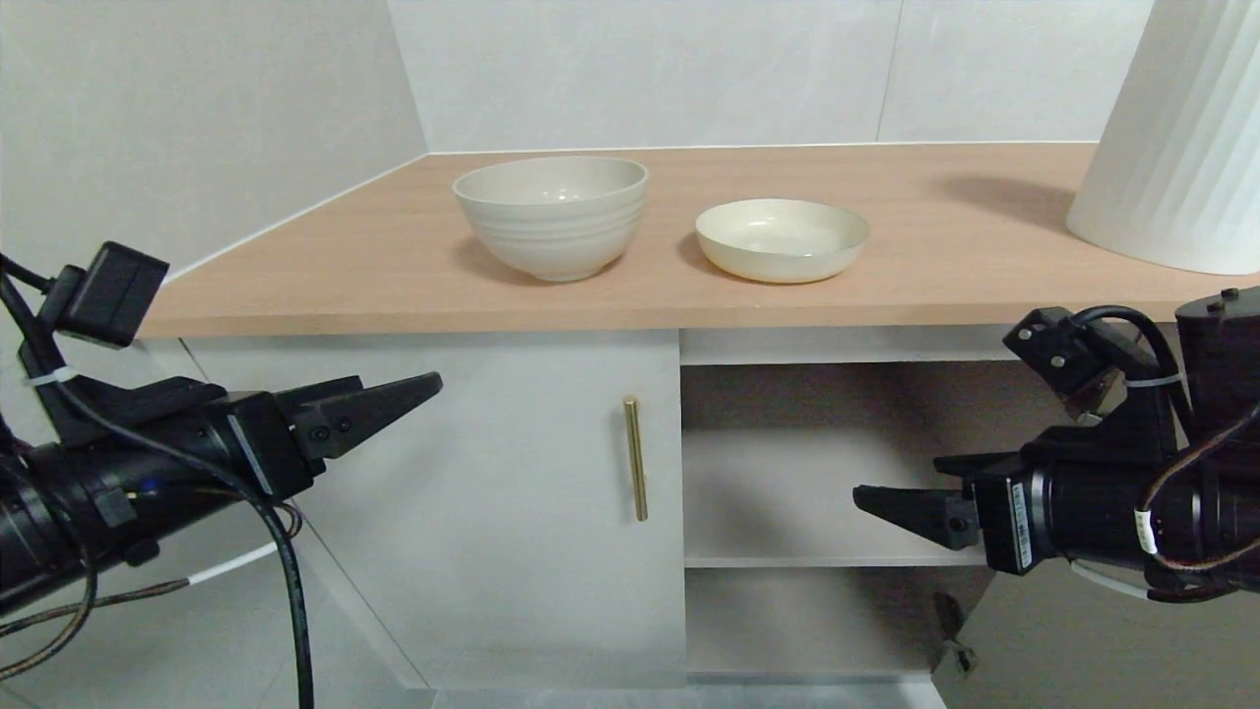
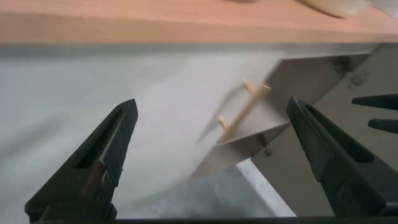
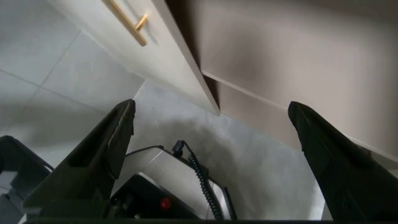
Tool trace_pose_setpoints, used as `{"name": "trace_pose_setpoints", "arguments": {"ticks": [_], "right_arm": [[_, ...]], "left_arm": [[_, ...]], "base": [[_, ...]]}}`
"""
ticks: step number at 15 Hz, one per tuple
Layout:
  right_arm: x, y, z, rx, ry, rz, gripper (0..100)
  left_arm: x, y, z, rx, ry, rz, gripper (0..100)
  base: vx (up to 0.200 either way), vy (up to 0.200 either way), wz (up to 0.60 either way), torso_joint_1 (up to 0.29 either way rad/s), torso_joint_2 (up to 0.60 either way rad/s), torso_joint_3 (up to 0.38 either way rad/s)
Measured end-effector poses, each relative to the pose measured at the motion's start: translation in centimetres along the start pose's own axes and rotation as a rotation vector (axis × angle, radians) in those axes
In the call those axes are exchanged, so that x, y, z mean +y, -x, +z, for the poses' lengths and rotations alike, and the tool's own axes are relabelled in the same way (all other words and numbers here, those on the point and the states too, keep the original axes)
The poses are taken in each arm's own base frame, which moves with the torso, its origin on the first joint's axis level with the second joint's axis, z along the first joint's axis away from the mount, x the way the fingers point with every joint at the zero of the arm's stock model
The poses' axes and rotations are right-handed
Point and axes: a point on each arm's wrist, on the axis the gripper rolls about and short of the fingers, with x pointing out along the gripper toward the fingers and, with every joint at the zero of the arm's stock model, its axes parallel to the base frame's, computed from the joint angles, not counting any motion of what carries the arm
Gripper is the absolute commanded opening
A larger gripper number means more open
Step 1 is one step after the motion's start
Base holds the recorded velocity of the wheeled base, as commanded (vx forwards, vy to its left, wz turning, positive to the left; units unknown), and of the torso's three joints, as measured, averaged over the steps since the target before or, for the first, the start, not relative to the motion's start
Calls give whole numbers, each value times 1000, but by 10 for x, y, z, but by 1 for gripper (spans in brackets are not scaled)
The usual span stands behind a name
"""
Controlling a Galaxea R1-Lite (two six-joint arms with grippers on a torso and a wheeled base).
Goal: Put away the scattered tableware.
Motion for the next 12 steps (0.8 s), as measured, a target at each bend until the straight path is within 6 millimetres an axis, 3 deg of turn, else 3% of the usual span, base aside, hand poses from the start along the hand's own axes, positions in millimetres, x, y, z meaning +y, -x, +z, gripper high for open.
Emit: {"name": "trace_pose_setpoints", "arguments": {"ticks": [9,12], "right_arm": [[0,0,-2,8,31,-2,100],[-1,-1,-3,11,31,-3,100]], "left_arm": [[-2,2,1,-8,-4,-7,100],[-2,2,1,-8,-4,-8,100]], "base": [[0,0,0,0,0,0],[0,0,0,46,-245,-198]]}}
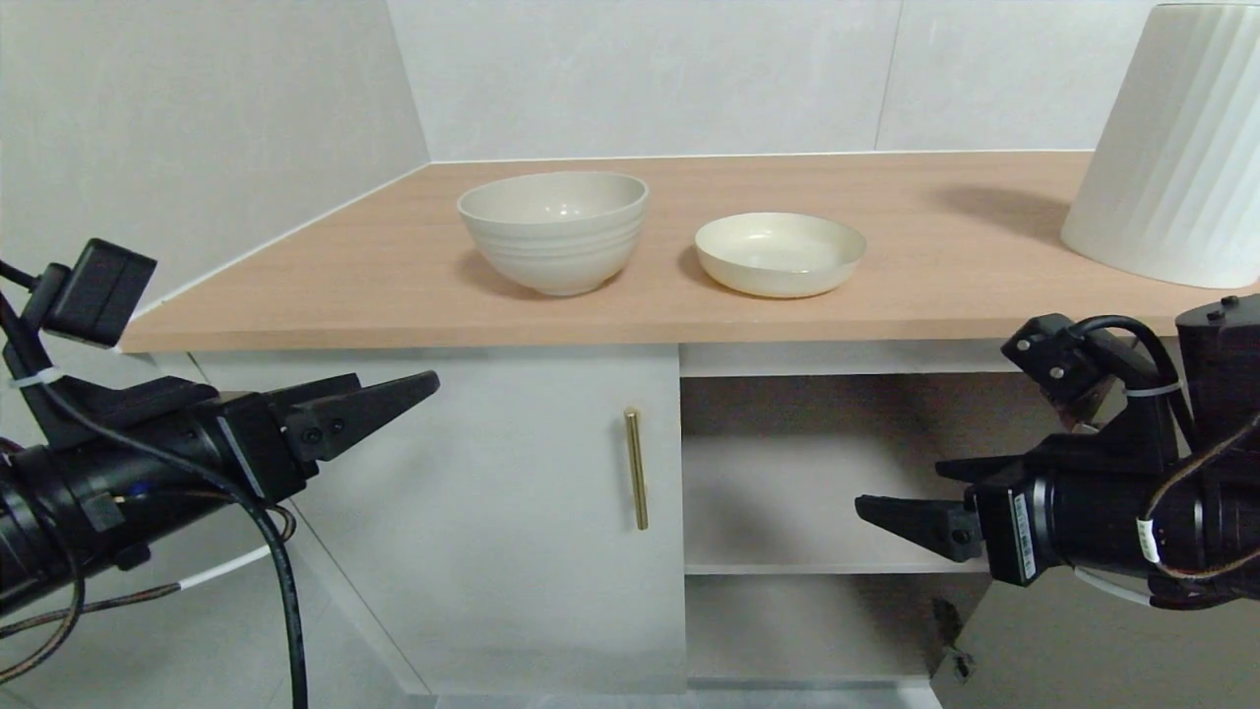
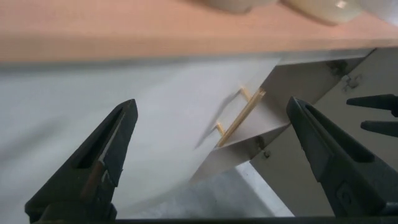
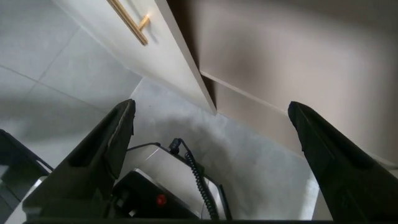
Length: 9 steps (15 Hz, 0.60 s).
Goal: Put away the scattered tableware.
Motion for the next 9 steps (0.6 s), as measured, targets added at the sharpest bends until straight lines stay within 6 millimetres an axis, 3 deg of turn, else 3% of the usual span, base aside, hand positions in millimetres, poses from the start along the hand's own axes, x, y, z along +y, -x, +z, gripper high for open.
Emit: {"name": "trace_pose_setpoints", "arguments": {"ticks": [2,9], "right_arm": [[0,0,-1,2,0,0,100],[-1,-2,0,-6,-1,-3,100]], "left_arm": [[0,0,-1,3,1,0,100],[1,-2,-2,10,4,2,100]], "base": [[0,0,0,125,-283,-283],[0,0,0,172,-496,-295]]}}
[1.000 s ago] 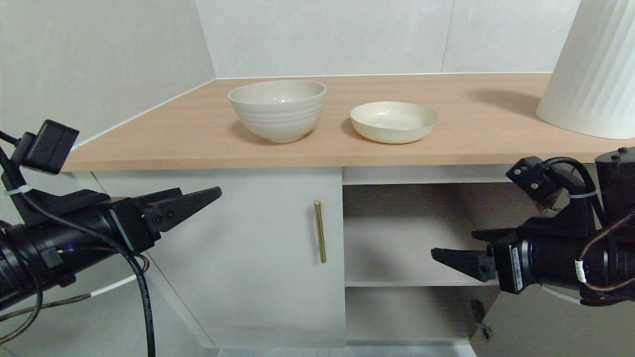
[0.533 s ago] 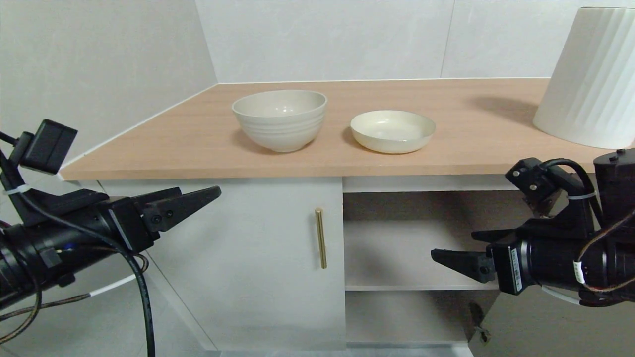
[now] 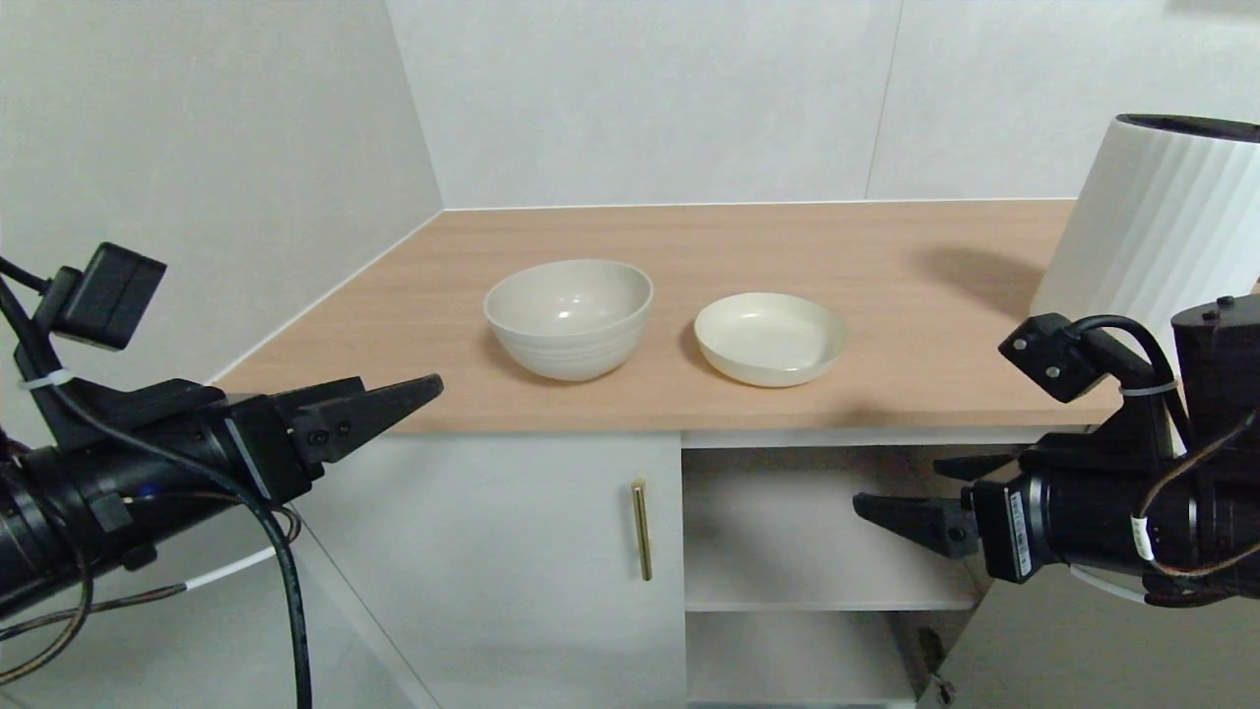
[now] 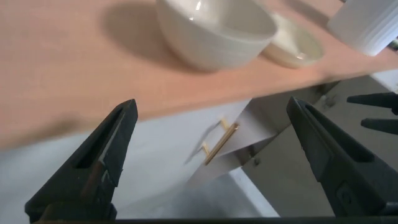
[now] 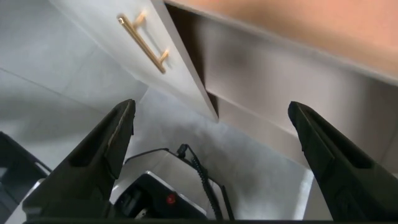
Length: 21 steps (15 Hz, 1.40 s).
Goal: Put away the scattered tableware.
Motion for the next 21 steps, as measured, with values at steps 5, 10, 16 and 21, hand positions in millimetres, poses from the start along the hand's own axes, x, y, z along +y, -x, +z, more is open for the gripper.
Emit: {"name": "trace_pose_setpoints", "arguments": {"ticks": [5,10,16,21], "right_arm": [[-1,-2,0,4,-3,-5,100],[-4,-13,4,-46,-6,-8,100],[-10,-35,33,-54,-88,-42,100],[-19,-71,63,-86,-291,-244,100]], "left_arm": [[1,-3,-1,10,4,3,100],[4,-10,-1,33,12,11,100],[1,-13,12,201,76,61,100],[-7,-30,29,380,217,101,100]], "base": [[0,0,0,186,-451,-267],[0,0,0,36,-81,-48],[0,0,0,0,0,0],[0,0,0,0,0,0]]}}
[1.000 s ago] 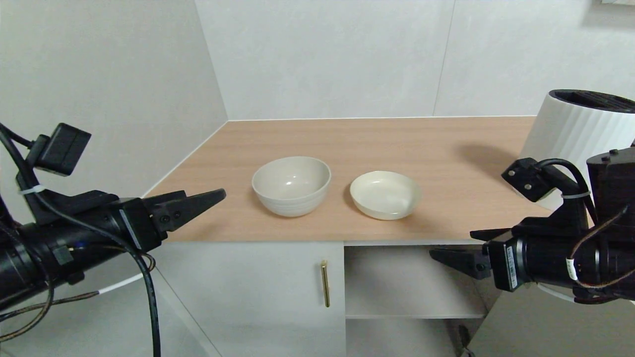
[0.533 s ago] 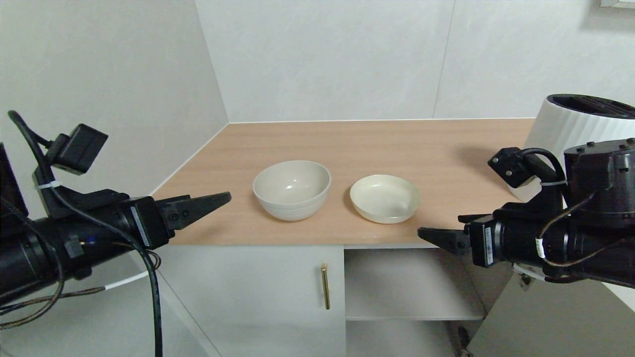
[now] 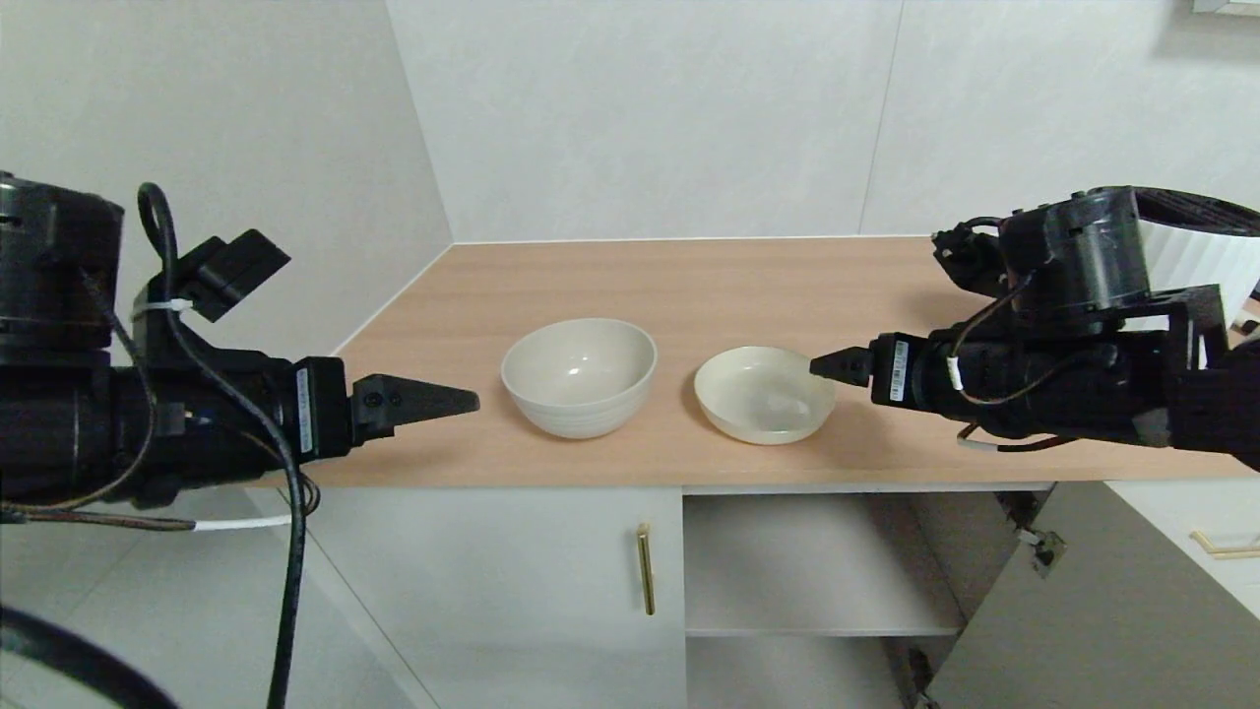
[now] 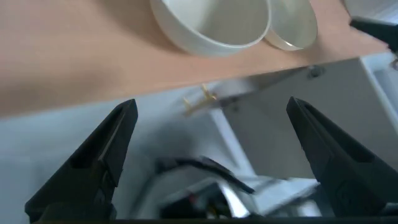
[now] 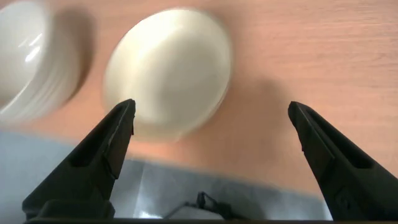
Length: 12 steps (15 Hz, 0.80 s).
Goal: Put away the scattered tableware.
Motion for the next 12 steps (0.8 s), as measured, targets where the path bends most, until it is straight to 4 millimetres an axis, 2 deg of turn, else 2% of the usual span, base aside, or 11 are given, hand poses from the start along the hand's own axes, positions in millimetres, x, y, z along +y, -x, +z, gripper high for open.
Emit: {"name": "trace_pose_setpoints", "arguments": {"ticks": [3,8,12], "right_arm": [[3,-14,0,-13,-11,-16,100],[5,-24,0,-61,-13,-72,100],[4,-27,-3,-53,-10,-77,100]], "left_arm": [[-4,-11,15,-19,220,3,100],[1,-43,23,-68,246,149,100],[-3,-71,18,-48,267,148,100]], "base": [[0,0,0,0,0,0],[0,0,0,0,0,0],[0,0,0,0,0,0]]}}
